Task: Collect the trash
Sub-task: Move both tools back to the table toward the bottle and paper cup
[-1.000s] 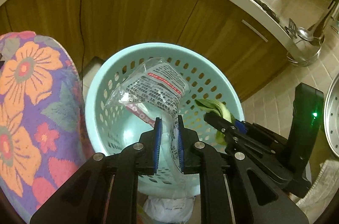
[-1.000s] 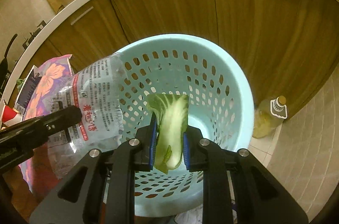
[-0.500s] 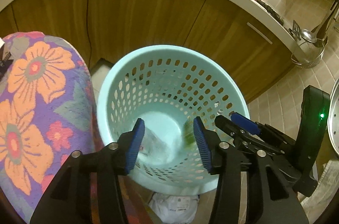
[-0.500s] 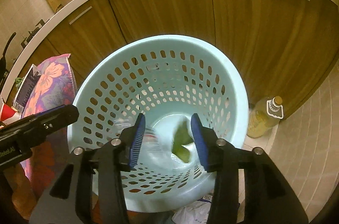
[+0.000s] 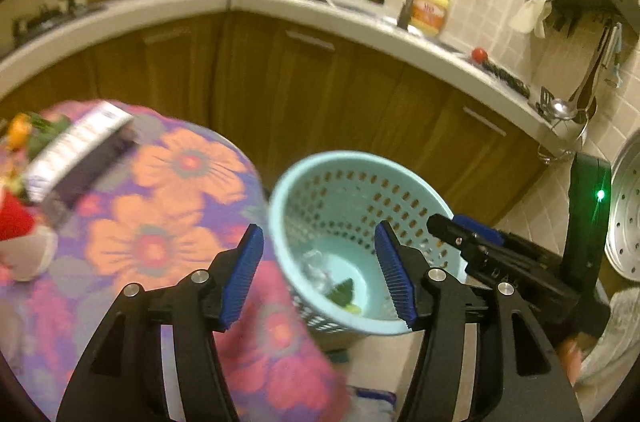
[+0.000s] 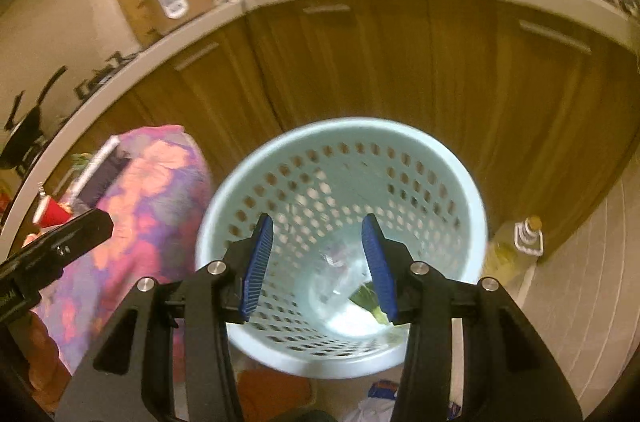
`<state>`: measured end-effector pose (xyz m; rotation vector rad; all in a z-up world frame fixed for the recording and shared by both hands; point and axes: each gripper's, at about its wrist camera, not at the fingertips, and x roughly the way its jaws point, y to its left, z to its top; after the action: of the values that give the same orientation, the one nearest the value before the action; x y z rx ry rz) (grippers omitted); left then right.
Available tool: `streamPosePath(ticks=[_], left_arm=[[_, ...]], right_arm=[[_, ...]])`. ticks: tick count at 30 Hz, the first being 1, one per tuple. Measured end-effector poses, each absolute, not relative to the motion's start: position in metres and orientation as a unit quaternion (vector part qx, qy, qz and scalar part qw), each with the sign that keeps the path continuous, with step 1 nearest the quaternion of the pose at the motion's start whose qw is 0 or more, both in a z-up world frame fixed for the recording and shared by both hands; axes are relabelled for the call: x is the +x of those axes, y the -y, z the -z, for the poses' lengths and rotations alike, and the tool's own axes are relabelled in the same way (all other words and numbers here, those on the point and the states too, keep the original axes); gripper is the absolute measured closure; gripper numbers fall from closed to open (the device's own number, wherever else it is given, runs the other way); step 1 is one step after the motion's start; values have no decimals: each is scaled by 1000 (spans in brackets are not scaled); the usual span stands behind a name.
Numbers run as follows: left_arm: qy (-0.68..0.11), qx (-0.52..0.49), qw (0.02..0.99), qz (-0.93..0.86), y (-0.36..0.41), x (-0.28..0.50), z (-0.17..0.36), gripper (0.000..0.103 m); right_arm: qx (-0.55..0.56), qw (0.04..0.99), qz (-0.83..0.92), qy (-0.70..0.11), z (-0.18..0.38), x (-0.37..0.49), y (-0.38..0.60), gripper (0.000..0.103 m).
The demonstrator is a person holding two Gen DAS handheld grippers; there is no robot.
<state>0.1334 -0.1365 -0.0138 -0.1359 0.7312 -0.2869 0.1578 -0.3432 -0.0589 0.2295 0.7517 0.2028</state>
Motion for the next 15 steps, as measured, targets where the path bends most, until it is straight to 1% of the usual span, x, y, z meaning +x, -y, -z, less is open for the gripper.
streamPosePath(ticks=[2, 4, 6, 15], left_arm=[[-339, -63, 930, 124, 121, 117, 1, 43], [-324, -65, 938, 106, 103, 101, -10, 43], [-313, -71, 943, 87, 83, 89, -19, 42], [-274, -103, 956, -28, -15, 40, -42, 42]], right_arm=[[104, 922, -114, -354, 47, 153, 327, 60], [97, 924, -137, -343, 35, 147, 308, 60], [88, 924, -165, -334, 24, 143, 284, 58], [33, 915, -259, -309, 0, 134, 178, 55]])
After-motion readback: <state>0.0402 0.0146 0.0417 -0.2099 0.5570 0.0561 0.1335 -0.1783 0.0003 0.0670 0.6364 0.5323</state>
